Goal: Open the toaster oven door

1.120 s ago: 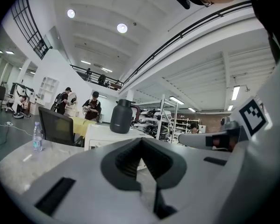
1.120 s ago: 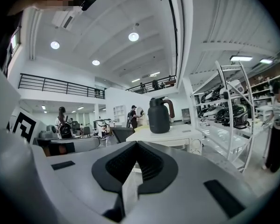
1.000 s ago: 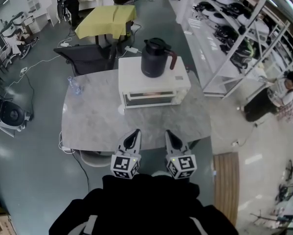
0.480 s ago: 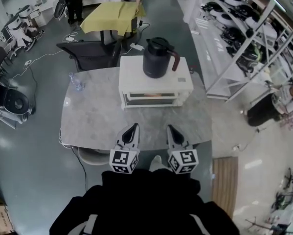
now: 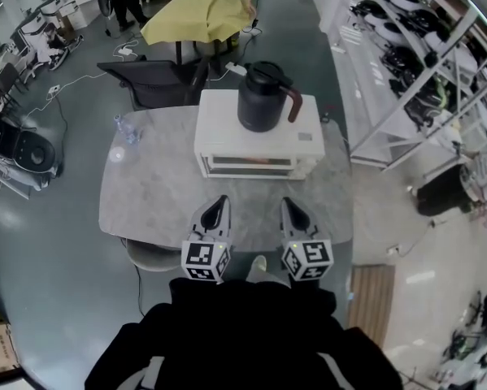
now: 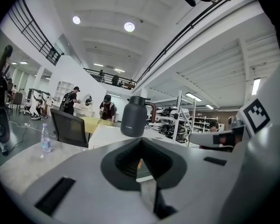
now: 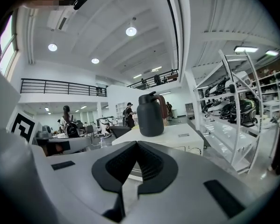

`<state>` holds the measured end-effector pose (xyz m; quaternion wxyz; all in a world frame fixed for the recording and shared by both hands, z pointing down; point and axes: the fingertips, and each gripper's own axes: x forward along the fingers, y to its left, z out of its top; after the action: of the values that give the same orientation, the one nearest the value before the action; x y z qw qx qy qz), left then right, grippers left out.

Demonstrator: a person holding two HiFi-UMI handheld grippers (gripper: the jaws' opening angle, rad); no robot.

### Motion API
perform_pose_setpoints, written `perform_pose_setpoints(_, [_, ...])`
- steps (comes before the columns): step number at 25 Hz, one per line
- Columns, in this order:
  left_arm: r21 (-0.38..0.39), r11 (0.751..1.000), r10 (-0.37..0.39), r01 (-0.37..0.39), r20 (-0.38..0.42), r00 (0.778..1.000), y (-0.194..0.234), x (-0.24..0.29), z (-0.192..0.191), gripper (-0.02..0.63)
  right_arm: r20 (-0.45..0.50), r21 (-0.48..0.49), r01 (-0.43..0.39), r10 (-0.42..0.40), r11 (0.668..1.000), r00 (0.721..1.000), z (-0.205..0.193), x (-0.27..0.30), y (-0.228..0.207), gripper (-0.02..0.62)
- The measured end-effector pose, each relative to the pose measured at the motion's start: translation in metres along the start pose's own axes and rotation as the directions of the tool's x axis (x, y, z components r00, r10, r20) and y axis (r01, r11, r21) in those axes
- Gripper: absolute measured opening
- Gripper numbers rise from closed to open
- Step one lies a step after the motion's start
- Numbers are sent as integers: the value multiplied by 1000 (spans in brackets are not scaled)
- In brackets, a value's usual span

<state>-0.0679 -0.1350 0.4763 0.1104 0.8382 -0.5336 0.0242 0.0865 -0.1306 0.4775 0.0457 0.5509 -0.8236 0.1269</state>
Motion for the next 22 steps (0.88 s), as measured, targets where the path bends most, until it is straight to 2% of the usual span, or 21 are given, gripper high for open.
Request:
perform_pose_setpoints(7, [3, 999, 43, -43, -32, 999, 15, 31, -6, 3, -23, 10, -6, 7, 1000, 1000, 0, 32, -22, 3])
perform_pose_setpoints(22, [9, 992, 128, -128, -149, 981, 55, 88, -27, 3, -157, 22, 29, -25, 999, 987, -25, 93, -62, 3])
